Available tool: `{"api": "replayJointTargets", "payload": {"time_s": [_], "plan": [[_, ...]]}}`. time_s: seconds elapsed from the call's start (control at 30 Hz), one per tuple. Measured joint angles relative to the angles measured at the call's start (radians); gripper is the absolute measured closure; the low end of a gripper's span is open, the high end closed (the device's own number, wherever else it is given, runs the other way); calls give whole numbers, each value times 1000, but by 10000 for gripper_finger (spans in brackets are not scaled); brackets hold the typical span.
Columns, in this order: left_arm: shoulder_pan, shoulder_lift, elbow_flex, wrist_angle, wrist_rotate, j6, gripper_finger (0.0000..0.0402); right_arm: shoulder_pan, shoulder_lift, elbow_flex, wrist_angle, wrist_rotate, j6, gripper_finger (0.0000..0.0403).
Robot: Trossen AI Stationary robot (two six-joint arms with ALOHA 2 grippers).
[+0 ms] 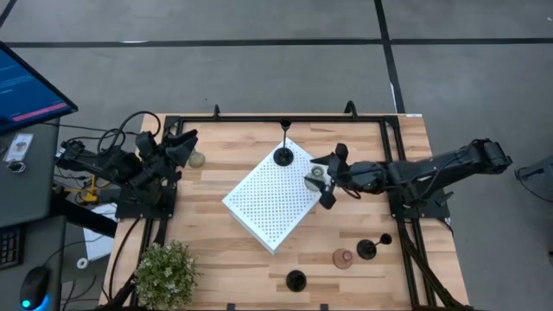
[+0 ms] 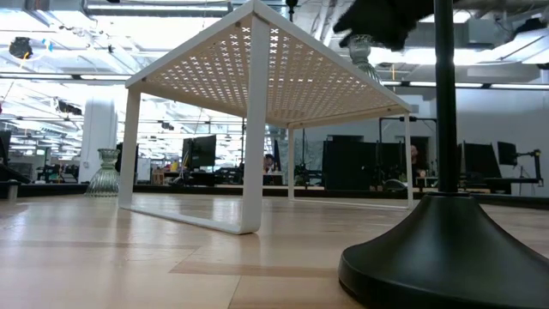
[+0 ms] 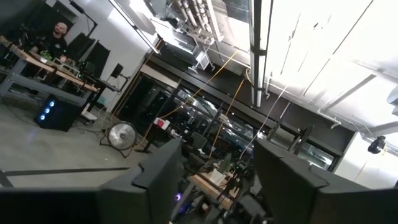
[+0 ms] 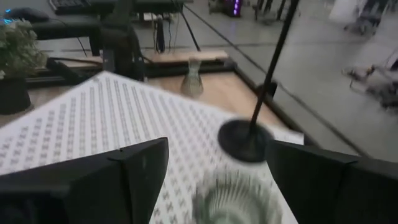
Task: Pick & Place candle stick holders
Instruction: Put the right green glass candle holder on the shelf, then put the right black candle holder on the shelf
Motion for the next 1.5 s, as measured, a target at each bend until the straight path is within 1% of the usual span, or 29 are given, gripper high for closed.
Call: {"api": "replayJointTargets", "payload": {"time_s": [0.13,0.23,0.4,0.53,0.63,0.77,0.87,1.0,1.1,1.17,1.3,1.5], "plan": [[0,0,0,0,0,19,162,0,0,76,-46,0,-65,142],[0,0,0,0,0,18,145,0,0,140,-105,1,-100,142],[0,4,0,0,0,19,141,0,-33,289,-271,1,-117,142],[0,15,0,-3,0,24,146,18,-77,405,-483,4,-59,142],[0,19,0,-3,0,24,148,37,-104,483,-726,4,74,142],[0,19,0,-4,0,20,147,85,-115,551,-1082,-2,348,143],[0,19,0,-3,0,19,147,141,-114,573,-1303,-70,529,143],[0,19,0,-3,0,19,146,229,-114,586,-1509,-198,735,143],[0,19,0,-3,0,19,147,307,-115,592,-1602,-261,869,143],[0,19,0,-3,0,19,148,357,-117,591,-1595,-286,933,143],[0,19,0,-3,0,18,148,458,-143,591,-1599,-311,1058,143],[0,19,0,-3,0,14,148,596,-177,591,-1597,-315,1229,143]]}}
